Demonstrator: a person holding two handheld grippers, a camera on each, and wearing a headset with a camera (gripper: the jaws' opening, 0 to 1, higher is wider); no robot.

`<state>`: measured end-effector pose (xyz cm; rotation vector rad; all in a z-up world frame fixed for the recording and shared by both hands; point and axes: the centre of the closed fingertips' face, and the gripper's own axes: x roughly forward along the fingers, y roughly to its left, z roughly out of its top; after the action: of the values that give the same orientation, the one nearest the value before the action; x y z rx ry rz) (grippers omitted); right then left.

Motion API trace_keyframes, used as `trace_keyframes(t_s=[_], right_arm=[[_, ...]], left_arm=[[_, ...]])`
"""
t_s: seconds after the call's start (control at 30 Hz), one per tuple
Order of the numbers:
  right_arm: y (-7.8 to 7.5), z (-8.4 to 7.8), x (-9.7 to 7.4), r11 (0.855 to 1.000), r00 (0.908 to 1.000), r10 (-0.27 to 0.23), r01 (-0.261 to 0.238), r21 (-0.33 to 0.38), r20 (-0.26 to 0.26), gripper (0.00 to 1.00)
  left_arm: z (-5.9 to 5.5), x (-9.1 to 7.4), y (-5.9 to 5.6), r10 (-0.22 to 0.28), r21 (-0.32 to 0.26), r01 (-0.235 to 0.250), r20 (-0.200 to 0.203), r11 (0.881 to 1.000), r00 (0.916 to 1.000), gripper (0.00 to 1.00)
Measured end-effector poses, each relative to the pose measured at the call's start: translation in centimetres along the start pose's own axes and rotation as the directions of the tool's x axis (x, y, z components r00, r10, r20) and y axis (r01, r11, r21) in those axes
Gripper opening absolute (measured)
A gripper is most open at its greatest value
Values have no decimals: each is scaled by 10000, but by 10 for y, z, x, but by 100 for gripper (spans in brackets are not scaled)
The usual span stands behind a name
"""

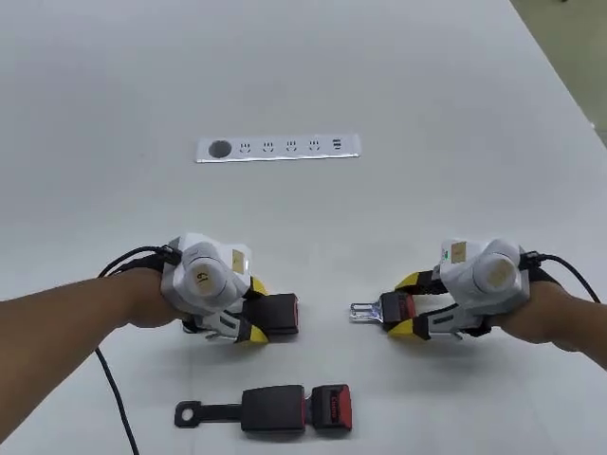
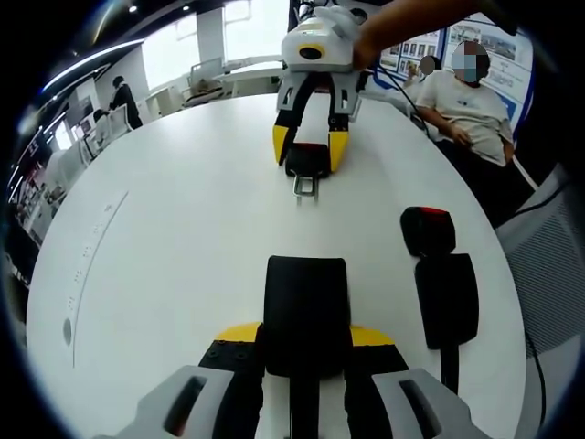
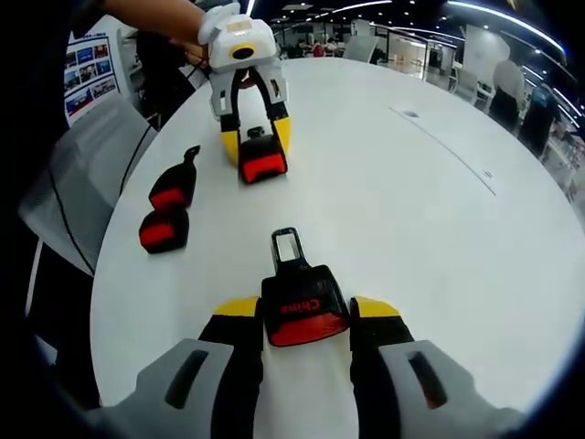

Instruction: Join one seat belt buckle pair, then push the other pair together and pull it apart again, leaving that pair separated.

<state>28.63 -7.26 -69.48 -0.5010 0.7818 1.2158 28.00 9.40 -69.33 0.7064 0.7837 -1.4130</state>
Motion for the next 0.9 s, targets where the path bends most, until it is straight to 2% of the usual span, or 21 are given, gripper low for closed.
trace_keyframes(t_s=[0.27,0.47,0.83,0.9], right_arm=[[-2,-10,-3,9999,9999,-104,104,60,-2,35],[0,-10,-6,9997,9997,-210,208,155,140,35],[2,-12,-7,9994,9997,-174,168,-312,-176,36],[1,-13,-8,9993,9995,-234,226,-314,-228,36]], left_arm=[[0,0,0,12,2,-12,-69,10000,10000,34],[1,0,-1,-3,-54,2,-132,10000,9999,34],[6,-1,-4,23,-98,-28,-441,9999,9990,35],[7,-1,-7,-109,-226,99,-471,9997,9988,38]])
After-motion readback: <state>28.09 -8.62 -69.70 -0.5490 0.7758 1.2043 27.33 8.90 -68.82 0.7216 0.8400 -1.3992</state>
